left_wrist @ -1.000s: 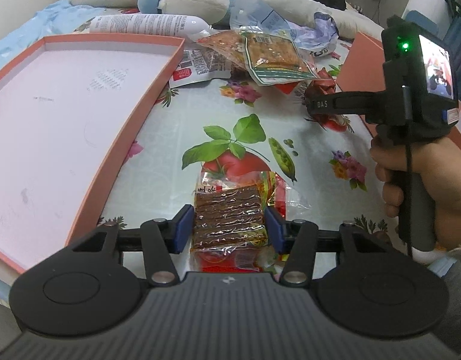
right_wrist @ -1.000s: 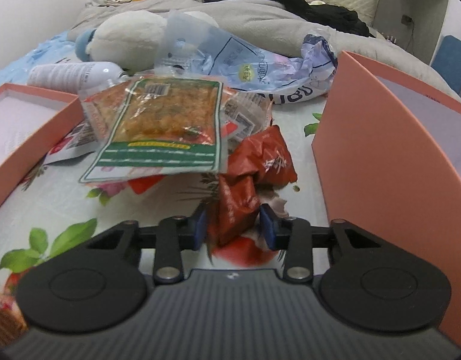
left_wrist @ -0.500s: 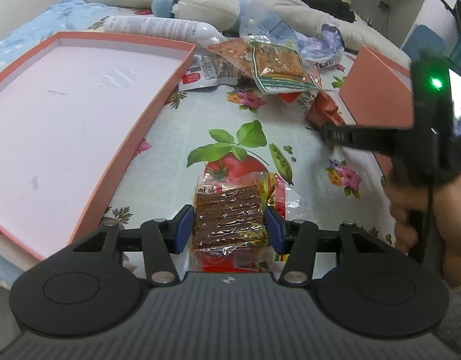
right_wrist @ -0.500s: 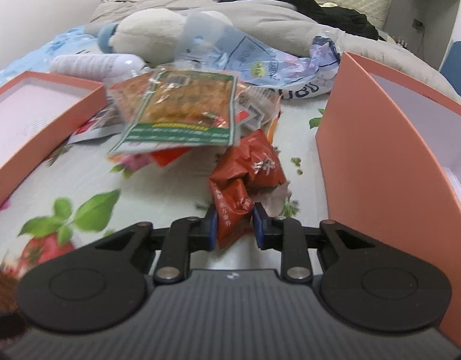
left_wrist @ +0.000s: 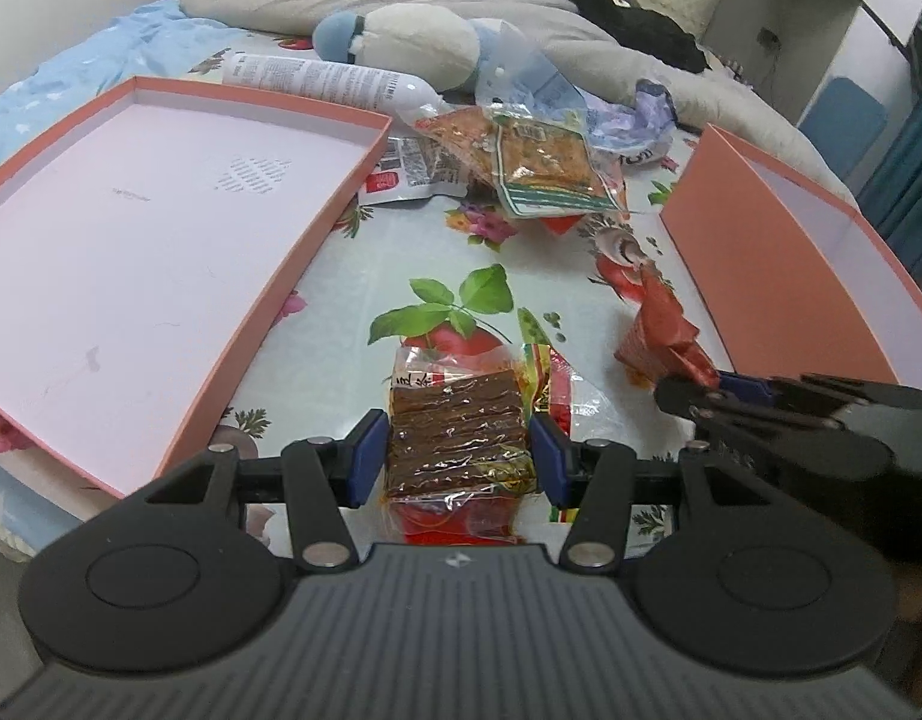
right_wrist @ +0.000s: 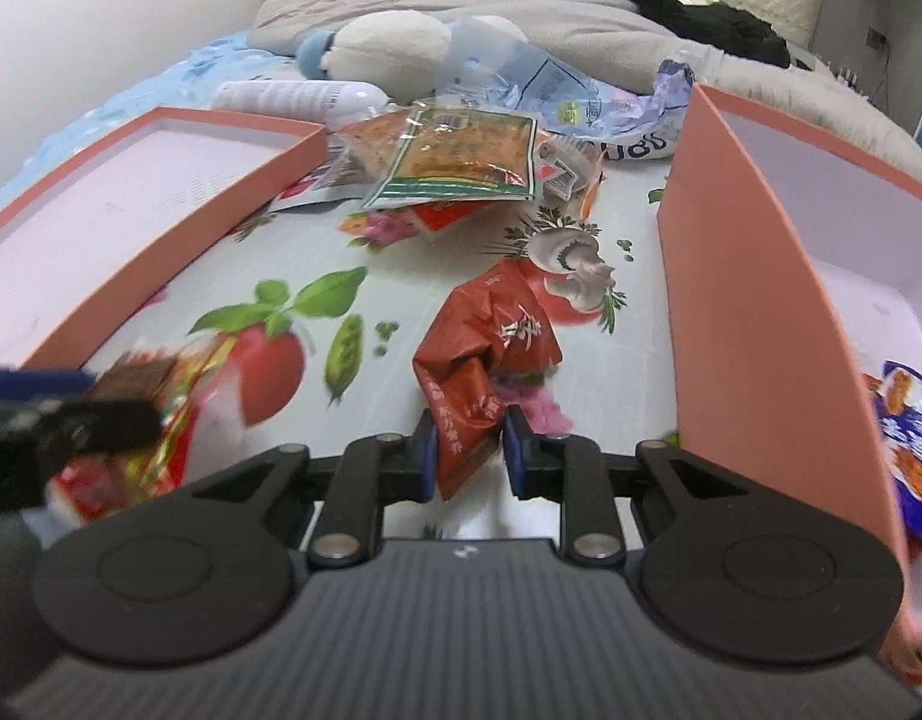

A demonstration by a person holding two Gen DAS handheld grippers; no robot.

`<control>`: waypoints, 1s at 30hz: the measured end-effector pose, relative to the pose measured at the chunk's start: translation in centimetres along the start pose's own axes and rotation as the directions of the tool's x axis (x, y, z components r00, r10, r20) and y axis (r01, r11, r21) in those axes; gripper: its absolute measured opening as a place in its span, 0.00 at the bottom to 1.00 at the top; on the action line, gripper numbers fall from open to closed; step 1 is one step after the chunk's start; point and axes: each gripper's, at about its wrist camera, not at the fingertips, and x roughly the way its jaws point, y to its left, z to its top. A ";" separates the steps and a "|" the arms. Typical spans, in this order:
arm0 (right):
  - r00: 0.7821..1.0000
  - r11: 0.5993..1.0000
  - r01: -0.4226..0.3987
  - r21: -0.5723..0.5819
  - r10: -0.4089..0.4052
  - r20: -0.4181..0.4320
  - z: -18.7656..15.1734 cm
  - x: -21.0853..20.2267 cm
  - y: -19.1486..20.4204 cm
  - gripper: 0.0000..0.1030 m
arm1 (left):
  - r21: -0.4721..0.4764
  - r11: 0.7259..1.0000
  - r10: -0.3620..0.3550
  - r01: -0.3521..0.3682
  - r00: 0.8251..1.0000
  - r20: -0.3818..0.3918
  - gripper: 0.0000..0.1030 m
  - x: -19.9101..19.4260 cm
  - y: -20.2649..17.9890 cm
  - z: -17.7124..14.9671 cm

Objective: Organize snacks
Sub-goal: 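Grasp the sausage pack with the left tool while the right tool grasps and lifts the red foil candy, then carry both snacks over the deep pink box and open both tools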

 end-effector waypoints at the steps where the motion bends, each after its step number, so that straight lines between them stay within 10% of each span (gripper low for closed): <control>1: 1.000 1.000 -0.004 0.002 0.004 0.004 -0.1 -0.5 0.0 0.24 | -0.001 1.000 0.000 0.000 1.000 0.000 0.55 -0.2 0.0 0.0; 30: 0.970 0.995 0.007 0.098 -0.030 0.241 -0.7 -15.6 -3.2 0.24 | 0.054 0.994 -0.104 0.097 0.983 0.150 0.55 -10.3 -6.6 2.2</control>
